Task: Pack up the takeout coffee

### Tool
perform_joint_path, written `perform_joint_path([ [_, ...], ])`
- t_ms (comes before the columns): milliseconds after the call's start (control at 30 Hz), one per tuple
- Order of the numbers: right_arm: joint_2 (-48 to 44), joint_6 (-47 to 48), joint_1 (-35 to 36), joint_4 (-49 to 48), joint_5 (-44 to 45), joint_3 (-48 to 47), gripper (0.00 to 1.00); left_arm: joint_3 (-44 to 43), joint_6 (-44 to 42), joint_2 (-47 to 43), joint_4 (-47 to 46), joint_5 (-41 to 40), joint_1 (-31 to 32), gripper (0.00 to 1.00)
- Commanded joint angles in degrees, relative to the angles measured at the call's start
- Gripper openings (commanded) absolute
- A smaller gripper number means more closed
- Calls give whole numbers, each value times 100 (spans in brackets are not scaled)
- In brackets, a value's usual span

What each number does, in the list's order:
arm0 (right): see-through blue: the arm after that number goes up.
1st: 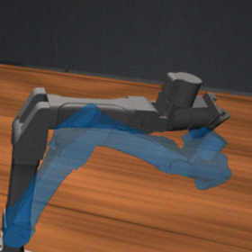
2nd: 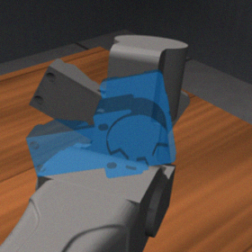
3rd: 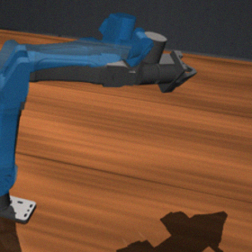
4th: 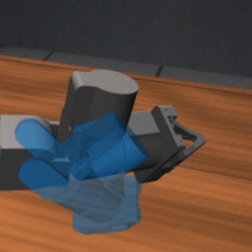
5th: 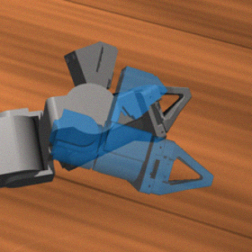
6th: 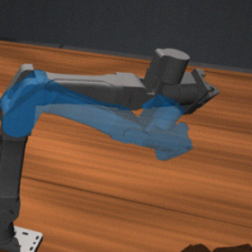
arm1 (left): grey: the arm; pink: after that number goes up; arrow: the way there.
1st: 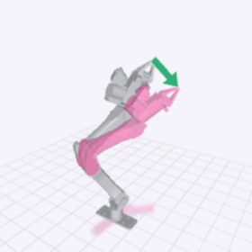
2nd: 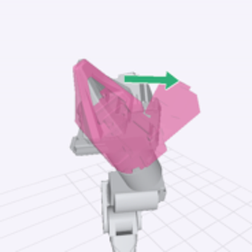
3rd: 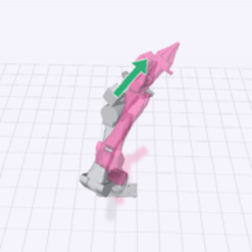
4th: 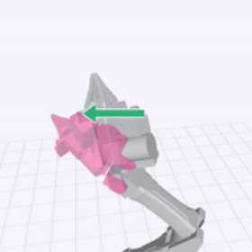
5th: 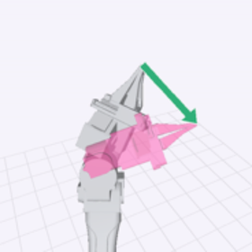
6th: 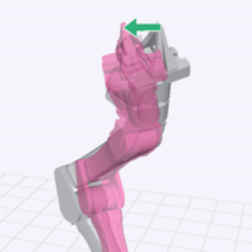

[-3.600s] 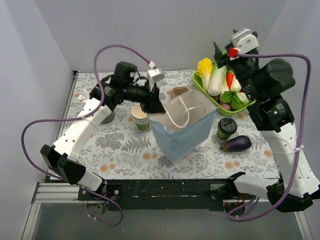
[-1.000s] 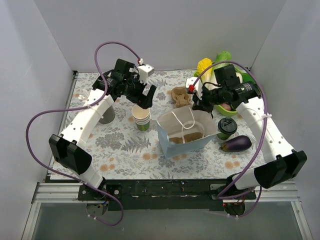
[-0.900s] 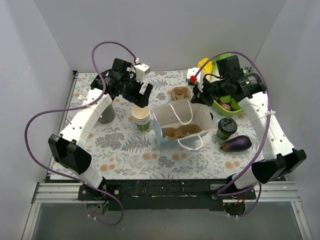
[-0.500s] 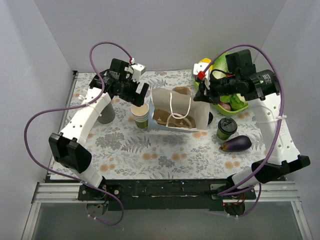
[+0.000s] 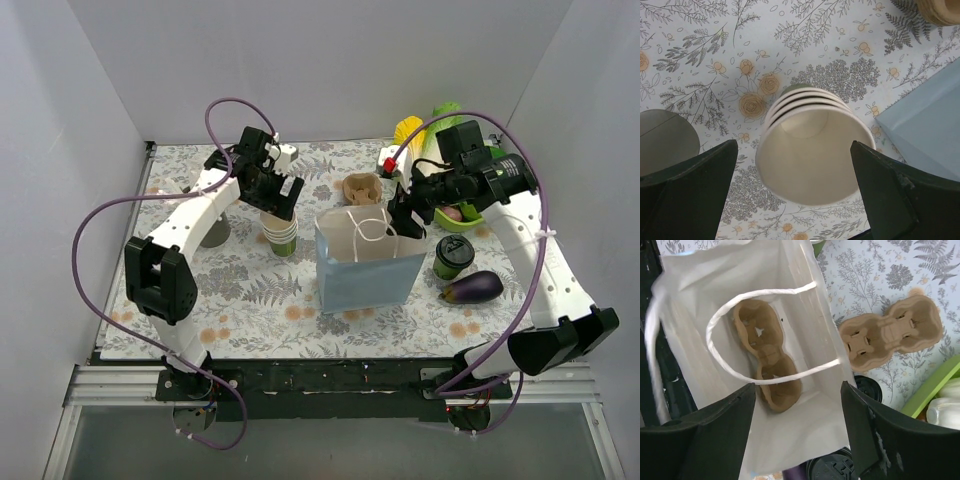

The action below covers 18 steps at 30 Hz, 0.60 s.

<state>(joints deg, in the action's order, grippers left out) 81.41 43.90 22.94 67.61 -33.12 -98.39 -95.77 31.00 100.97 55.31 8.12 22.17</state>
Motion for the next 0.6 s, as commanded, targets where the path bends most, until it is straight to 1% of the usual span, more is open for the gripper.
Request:
perform_joint_path([
  [0, -283, -303, -9, -450, 34, -14, 77, -311, 29, 239, 41, -118, -108, 96],
  [67, -344, -391, -9, -556, 52, 91, 77, -337, -59, 361, 146, -109, -169, 94],
  [200, -485, -479, -9, -828, 122, 206, 77, -460, -393, 617, 217, -83, -284, 85],
  [233, -485, -496, -9, -855, 157, 223, 77, -495, -489, 643, 200, -82, -336, 81],
  [267, -503, -523, -9, -881, 166, 241, 76, -548, -612, 687, 191, -82, -363, 80],
  [400, -590, -523, -9, -969, 236, 381, 76, -969, -806, 1003, 252, -74, -547, 78],
  [433, -591, -531, -17, -1004, 271, 408, 76, -1275, -824, 1213, 400, 13, -626, 77],
  [567, -608, -514, -9, -1040, 342, 435, 76, -1831, -964, 1592, 630, 181, -793, 72],
])
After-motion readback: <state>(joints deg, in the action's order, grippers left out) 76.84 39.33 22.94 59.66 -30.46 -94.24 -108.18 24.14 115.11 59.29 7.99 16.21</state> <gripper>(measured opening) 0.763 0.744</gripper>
